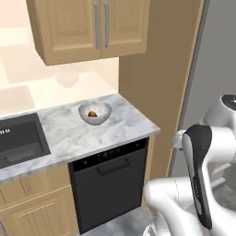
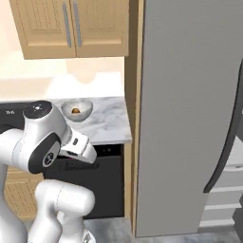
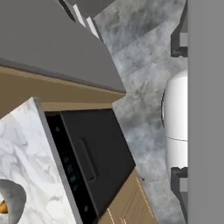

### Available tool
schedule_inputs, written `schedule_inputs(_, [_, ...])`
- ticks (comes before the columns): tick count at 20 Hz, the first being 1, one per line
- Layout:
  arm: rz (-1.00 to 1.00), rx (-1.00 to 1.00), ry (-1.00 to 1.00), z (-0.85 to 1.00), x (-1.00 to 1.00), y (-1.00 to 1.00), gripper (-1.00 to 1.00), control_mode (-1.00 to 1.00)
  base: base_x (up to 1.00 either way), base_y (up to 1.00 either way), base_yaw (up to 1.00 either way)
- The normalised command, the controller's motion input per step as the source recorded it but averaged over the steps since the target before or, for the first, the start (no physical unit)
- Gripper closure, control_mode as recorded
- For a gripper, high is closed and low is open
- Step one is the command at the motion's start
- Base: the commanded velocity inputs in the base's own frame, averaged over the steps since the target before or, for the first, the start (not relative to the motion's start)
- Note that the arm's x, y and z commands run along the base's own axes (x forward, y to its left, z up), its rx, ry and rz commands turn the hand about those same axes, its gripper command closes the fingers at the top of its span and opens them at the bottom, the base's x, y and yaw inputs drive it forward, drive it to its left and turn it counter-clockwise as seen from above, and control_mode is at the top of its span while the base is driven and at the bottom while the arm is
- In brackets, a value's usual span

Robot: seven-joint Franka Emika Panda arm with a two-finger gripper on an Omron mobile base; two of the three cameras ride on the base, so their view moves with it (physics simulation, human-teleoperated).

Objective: Take the mango, mushroom, and squash from the freezer and place them in the bowl on the counter.

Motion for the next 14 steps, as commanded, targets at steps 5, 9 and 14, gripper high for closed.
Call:
schedule_inputs(5, [0.00, 0.00, 0.00, 0.00, 0.00, 0.00, -1.00, 1.00, -0.03, -0.71, 0.18])
schedule_inputs(9, [0.00, 0.00, 0.00, 0.00, 0.00, 0.00, -1.00, 1.00, -0.25, -0.50, 0.13])
schedule_inputs(14, [0.00, 0.00, 0.00, 0.00, 0.00, 0.00, -1.00, 1.00, -0.38, -0.38, 0.08])
